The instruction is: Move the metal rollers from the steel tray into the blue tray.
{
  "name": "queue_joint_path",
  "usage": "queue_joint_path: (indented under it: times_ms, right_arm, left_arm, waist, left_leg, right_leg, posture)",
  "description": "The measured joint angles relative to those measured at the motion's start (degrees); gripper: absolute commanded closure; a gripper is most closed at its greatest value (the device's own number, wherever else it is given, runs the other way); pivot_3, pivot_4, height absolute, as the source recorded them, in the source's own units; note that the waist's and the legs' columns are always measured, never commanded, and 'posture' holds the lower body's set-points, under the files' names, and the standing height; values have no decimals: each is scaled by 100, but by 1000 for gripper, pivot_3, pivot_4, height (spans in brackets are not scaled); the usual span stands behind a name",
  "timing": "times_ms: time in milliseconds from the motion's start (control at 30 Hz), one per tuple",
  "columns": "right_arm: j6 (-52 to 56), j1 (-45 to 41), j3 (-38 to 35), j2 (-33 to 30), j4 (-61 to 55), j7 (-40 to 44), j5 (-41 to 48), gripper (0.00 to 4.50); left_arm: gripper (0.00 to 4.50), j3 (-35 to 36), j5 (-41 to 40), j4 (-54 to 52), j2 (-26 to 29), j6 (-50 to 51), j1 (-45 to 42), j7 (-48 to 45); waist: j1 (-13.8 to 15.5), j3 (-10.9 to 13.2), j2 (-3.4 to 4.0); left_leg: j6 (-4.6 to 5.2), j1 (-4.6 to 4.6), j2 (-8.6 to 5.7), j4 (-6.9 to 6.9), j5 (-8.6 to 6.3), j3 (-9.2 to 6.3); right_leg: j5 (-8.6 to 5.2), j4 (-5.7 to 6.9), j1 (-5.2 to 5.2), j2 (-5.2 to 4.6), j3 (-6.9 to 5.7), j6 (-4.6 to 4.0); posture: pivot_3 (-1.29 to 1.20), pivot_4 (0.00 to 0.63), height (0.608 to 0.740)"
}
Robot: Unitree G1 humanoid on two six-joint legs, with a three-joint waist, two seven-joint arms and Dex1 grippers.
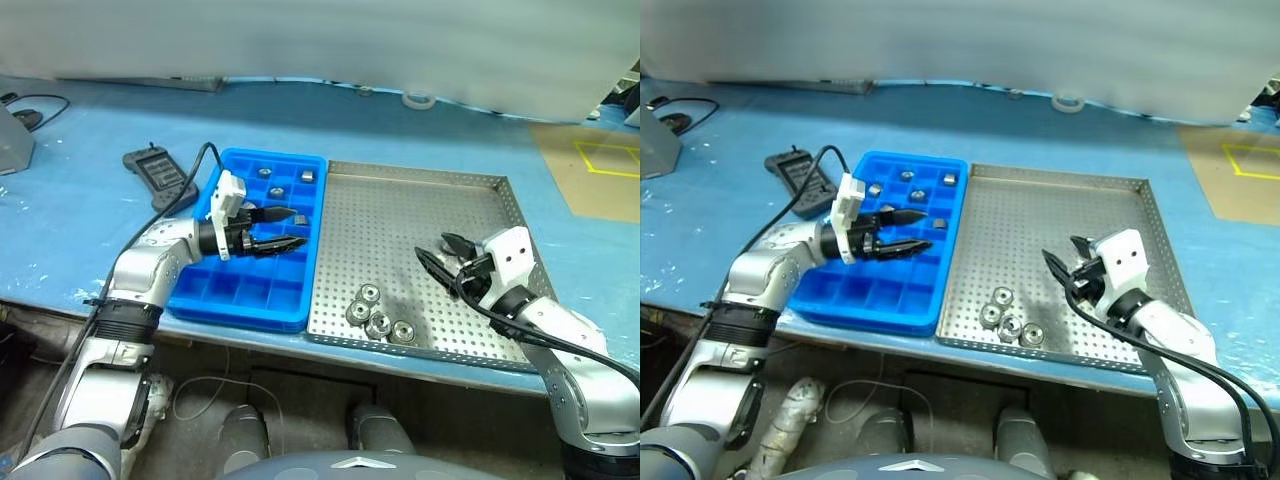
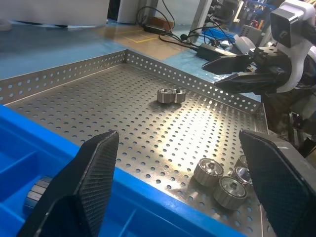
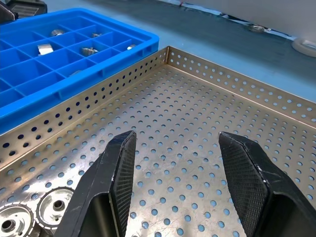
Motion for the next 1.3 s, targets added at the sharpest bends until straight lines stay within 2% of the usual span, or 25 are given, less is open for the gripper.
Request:
queue_joint_path:
  times_ms: [700, 1167, 1300]
  right_arm:
    - [273, 23, 92, -246, -173, -201, 33, 1685]
    - [-199, 298, 215, -259, -138, -175, -85, 1685]
    - [-393, 381, 232, -259, 33, -147, -151, 1685]
  left_arm:
    - [419, -121, 210, 16, -100, -163, 6, -217]
    - [419, -120, 273, 37, -182, -215, -7, -178]
    - [419, -164, 249, 10, -181, -165, -66, -458]
  waist:
    - [2, -1, -2]
    - [2, -2, -3]
    - [1, -2, -3]
  left_leg:
    - [3, -3, 1, 0, 0, 1]
    - [5, -4, 1, 1, 0, 1]
    - [6, -4, 1, 2, -1, 2]
  right_leg:
    - [-6, 0, 0, 0, -1, -10]
    - [-7, 0, 1, 0, -1, -13]
    - [-11, 0, 0, -1, -1, -20]
  posture:
    - [-310, 150, 740]
    - [-324, 150, 740]
    - [-315, 150, 740]
